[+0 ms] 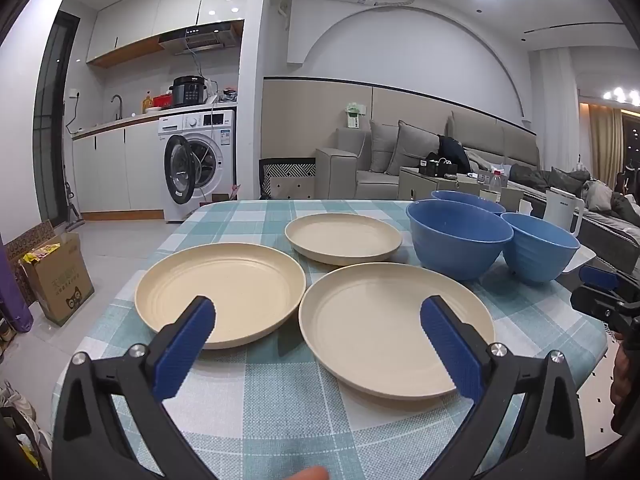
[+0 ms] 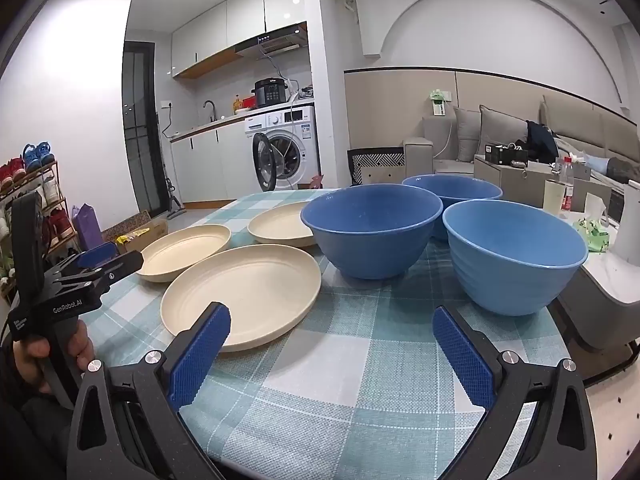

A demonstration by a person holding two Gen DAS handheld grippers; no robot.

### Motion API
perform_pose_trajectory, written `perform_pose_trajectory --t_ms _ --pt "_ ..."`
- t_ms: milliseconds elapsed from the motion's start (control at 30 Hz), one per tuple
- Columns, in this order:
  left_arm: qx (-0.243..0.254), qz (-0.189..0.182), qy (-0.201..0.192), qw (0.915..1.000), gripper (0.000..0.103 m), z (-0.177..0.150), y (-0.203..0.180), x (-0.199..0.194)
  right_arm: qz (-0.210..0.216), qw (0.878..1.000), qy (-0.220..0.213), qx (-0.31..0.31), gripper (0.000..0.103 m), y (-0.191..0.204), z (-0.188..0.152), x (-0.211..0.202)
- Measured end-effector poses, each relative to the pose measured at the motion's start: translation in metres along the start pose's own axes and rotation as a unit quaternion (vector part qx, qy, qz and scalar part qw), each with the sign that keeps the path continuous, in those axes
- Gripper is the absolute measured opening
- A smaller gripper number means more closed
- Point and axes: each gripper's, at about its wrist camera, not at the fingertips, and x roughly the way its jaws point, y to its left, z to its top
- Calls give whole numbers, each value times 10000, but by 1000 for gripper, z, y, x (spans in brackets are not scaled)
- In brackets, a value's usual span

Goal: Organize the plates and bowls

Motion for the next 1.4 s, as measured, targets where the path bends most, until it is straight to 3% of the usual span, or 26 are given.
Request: perform_pose_trajectory --t_ms 1400 --pt "-29 42 10 10000 103 0 3 0 26 10000 39 23 103 2 -1 1"
